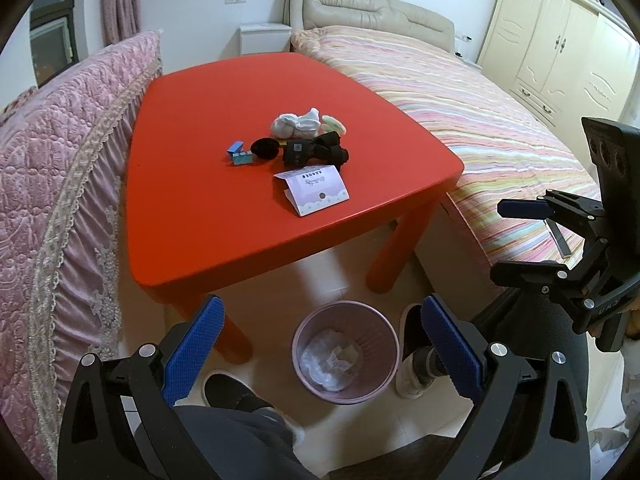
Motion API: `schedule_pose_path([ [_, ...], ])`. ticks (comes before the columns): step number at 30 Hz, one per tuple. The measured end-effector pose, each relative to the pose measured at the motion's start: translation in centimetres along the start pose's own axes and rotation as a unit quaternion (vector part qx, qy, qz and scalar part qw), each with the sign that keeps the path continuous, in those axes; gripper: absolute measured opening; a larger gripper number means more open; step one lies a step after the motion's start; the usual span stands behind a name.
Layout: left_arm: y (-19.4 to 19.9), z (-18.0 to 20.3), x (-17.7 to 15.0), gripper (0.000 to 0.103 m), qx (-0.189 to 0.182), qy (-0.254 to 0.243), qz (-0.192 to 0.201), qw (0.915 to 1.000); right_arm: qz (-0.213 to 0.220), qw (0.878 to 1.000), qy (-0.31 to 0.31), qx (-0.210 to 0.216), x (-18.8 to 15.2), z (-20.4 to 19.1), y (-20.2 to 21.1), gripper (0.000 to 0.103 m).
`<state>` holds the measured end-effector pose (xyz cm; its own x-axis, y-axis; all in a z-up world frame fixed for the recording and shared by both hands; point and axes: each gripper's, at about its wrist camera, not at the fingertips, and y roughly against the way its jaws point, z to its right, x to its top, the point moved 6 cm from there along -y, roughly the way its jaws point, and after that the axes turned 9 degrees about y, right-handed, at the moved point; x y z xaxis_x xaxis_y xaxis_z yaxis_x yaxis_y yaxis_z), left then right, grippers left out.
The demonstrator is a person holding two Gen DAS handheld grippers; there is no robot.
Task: Collect trash
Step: 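Raise both open tools back toward the table, then grasp the blue eraser with the left gripper while the right gripper grasps the green hair tie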
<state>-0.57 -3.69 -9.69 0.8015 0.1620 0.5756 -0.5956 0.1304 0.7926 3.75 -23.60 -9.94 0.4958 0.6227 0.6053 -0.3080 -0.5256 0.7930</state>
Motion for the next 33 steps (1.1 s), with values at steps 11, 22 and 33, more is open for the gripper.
schedule_pose_path([
  [11, 0.0, -0.6, 0.7, 0.095, -0.003, 0.007, 0.004, 1.0, 0.003, 1.0, 0.001, 0.002, 0.7, 0.4, 0.0, 0.096],
  [22, -0.1, -2.5, 4.6, 0.095, -0.004, 0.007, 0.023, 0.9997, 0.028, 1.0, 0.003, -0.003, 4.9, 3.5, 0.7, 0.096],
  [33, -2.2, -4.9, 12.0, 0.095, 0.011, -0.019, 0.019, 0.9996, 0.013, 0.999, 0.033, -0.008, 12.5, 7.6, -1.3, 0.096],
])
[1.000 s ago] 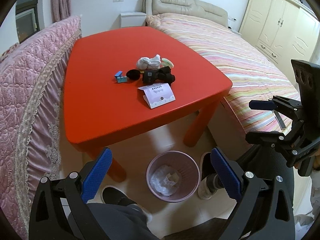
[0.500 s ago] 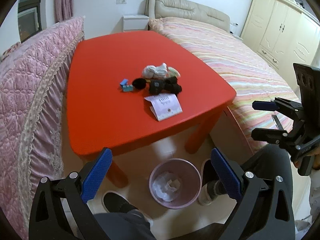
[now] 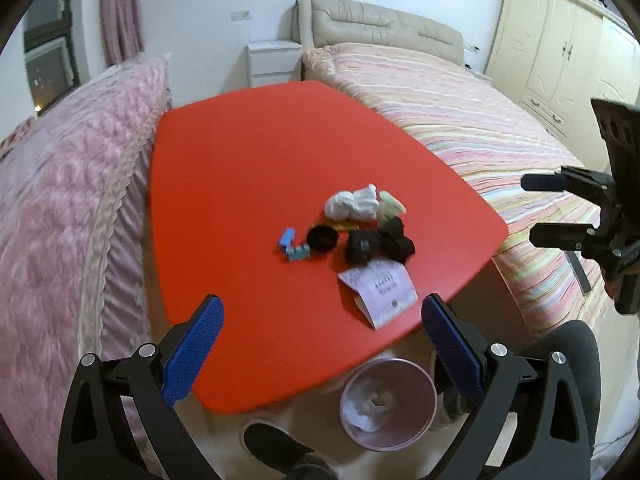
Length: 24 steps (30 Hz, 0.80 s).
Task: Collect trash
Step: 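Grasp the blue eraser with the left gripper while the right gripper grasps the green hair tie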
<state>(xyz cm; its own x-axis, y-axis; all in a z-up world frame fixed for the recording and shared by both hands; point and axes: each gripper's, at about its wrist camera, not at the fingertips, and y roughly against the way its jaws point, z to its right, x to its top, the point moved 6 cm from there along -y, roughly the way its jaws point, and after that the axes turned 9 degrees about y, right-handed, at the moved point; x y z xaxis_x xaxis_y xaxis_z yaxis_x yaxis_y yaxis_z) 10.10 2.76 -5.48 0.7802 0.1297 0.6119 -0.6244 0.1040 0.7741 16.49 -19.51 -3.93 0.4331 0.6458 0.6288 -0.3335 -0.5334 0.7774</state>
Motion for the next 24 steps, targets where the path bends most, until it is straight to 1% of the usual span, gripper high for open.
schedule_pose_path([
  [4, -2.2, -0.7, 2.7, 0.095, 0.0, -0.008, -0.022, 0.9997, -0.023, 1.0, 0.004, 0.008, 2.3, 1.7, -2.5, 0.096],
  [8, -4.0, -1.5, 4.8, 0.095, -0.017, 0.006, -0.045, 0.9988, -0.049, 0.999, -0.007, 0.019, 3.8, 3.5, -5.3, 0.096],
  [10, -5.2, -1.7, 5.6, 0.095, -0.023, 0.01, -0.063, 0.9977, -0.067, 0.997, -0.015, 0.03, 4.2, 4.4, -6.8, 0.096],
  [13, -7.0, -2.0, 6.2, 0.095, -0.022, 0.009, -0.085, 0.9961, -0.09, 0.995, -0.024, 0.041, 4.4, 5.4, -8.8, 0.096],
  [16, -9.0, -2.8, 6.5, 0.095, -0.009, 0.014, -0.108, 0.994, -0.114, 0.992, -0.029, 0.044, 4.3, 6.1, -10.7, 0.096],
  [24, -13.1, -4.5, 6.1, 0.095, 0.004, 0.022, -0.154, 0.9879, -0.146, 0.988, -0.026, 0.045, 4.0, 6.9, -14.1, 0.096],
])
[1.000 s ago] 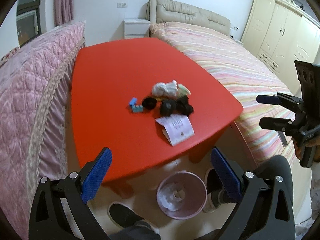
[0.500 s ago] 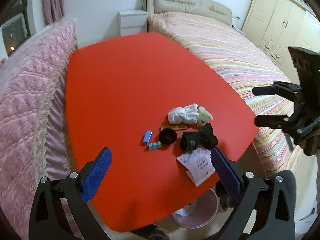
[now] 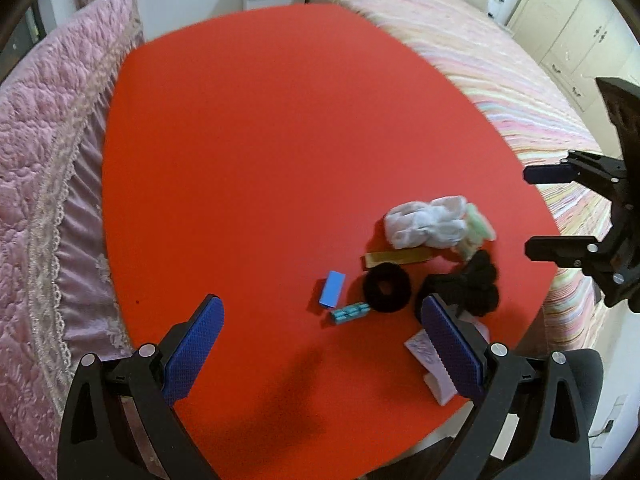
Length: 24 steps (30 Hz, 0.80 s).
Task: Collect trash
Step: 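Grasp the blue eraser with the left gripper while the right gripper grasps the green hair tie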
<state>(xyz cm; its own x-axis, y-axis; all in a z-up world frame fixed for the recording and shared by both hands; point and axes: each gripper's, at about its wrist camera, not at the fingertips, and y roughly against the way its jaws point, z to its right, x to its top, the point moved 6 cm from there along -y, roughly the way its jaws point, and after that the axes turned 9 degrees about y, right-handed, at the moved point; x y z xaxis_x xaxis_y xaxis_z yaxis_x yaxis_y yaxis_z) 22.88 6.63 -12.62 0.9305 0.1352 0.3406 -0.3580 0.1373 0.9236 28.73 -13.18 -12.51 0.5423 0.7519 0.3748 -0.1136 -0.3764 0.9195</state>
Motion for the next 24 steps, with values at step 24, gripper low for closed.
schedule_pose_path([
  [24, -4.9, -1.6, 0.8, 0.072, 0.015, -0.011, -0.046, 0.9988, -0.048, 0.999, 0.002, 0.018, 0.2, 0.9, -4.6, 0.056],
])
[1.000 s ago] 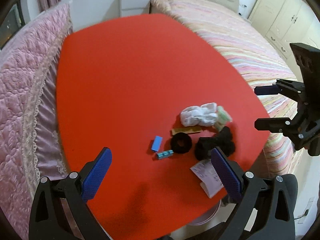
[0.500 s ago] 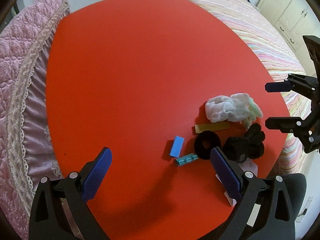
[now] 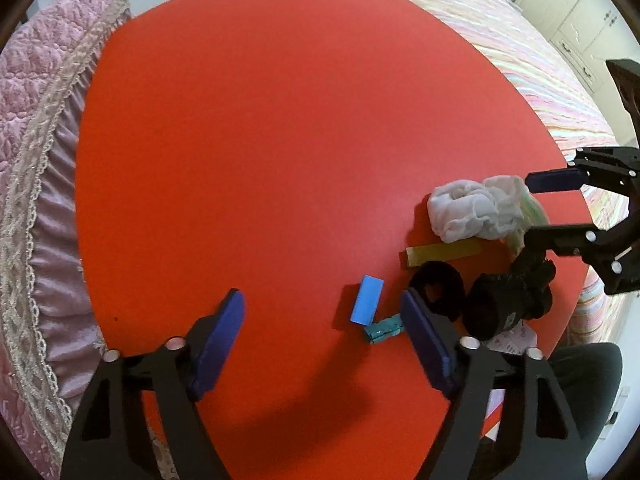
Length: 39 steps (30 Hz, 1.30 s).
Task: Collect trash
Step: 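Grasp the blue eraser with the left gripper while the right gripper grasps the green hair tie, then carry the eraser and hair tie over the wastebasket and release both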
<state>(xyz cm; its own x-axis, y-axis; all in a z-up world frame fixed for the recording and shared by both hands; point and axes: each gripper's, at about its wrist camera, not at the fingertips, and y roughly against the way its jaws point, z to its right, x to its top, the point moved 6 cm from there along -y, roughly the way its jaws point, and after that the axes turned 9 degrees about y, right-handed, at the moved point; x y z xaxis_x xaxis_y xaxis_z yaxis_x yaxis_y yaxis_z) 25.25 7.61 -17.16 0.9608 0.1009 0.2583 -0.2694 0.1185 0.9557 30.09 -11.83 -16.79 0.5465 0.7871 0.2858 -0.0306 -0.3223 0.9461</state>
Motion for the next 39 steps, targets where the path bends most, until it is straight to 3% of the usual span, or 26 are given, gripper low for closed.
schedule_pose_path([
  [2, -0.2, 0.2, 0.1, 0.071, 0.002, -0.002, 0.0, 1.0, -0.001, 1.0, -0.001, 0.001, -0.1, 0.1, -0.1, 0.055],
  [8, -0.5, 0.9, 0.2, 0.052, 0.006, -0.01, 0.002, 0.9999, -0.004, 1.0, 0.0, 0.002, -0.1, 0.1, -0.3, 0.043],
  [16, -0.6, 1.6, 0.4, 0.011, 0.021, -0.026, 0.002, 0.9994, -0.009, 1.0, 0.003, -0.005, -0.1, 0.1, -0.1, 0.027],
  [19, -0.5, 1.5, 0.4, 0.011, 0.02, -0.025, 0.004, 0.9995, -0.006, 1.0, 0.002, -0.007, -0.2, 0.1, 0.2, 0.023],
  [21, -0.3, 1.5, 0.6, 0.011, 0.016, -0.02, 0.008, 0.9996, -0.004, 1.0, 0.002, -0.011, -0.1, 0.2, 0.6, 0.015],
  [28, 1.2, 1.4, 0.8, 0.011, 0.015, -0.016, 0.025, 0.9994, 0.005, 1.0, 0.003, -0.016, 0.0, -0.4, 1.7, 0.014],
  [30, 2.8, -0.4, -0.8, 0.011, 0.017, -0.017, 0.03, 0.9993, 0.008, 1.0, 0.003, -0.017, 0.0, -0.6, 2.2, 0.013],
  [39, 4.8, 1.0, -1.0, 0.011, 0.028, -0.014, 0.061, 0.9977, 0.039, 0.999, 0.002, -0.031, -0.6, -1.6, 5.0, 0.013],
])
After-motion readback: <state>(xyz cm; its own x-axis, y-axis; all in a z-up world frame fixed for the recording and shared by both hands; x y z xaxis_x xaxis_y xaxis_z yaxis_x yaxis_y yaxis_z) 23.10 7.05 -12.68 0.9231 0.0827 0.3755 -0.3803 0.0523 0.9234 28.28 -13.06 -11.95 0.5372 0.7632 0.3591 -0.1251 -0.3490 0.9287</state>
